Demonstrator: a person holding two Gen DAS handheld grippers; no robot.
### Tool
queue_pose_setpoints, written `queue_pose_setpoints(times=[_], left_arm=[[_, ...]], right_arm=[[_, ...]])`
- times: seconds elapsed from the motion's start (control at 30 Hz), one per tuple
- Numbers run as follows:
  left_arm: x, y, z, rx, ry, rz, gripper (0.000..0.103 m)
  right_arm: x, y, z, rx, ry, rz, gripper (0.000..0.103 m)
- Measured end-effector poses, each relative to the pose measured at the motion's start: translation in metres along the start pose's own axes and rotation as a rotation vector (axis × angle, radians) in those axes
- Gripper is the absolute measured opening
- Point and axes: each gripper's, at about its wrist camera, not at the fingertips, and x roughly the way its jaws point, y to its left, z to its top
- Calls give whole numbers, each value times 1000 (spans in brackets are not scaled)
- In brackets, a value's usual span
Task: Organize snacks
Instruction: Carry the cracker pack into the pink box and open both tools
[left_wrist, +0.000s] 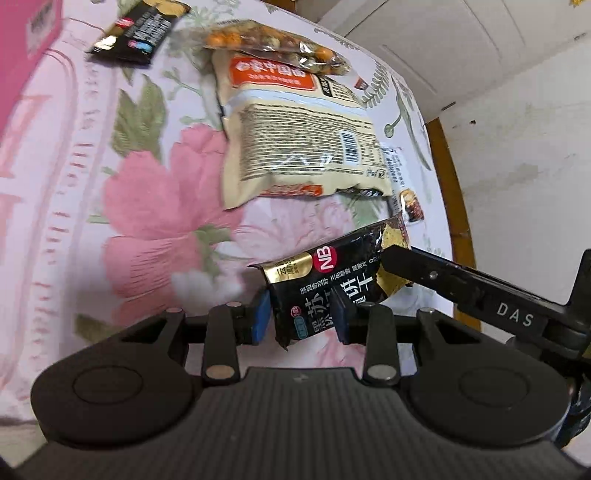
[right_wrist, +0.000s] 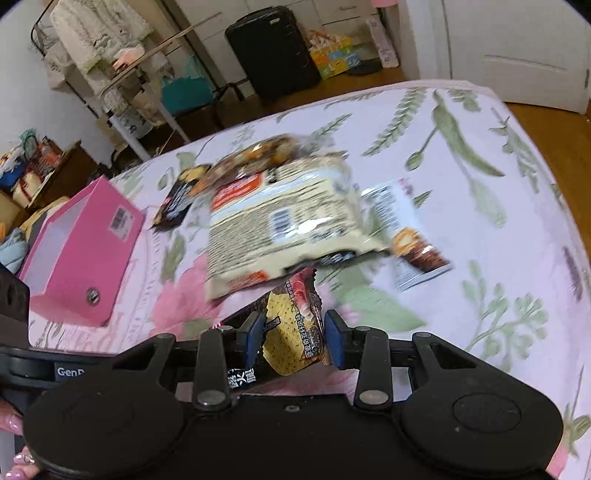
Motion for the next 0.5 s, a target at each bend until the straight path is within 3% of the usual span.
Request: queue_pose_setpoints(times=[0.17,0.5], left_arm=[[-34,19,0,-16,50,31,33],[-101,38,3,119,42,78,35]], right_arm=[[0,27,-7,-25,52,43,42],[-11,87,-7,-71,83,180,46]])
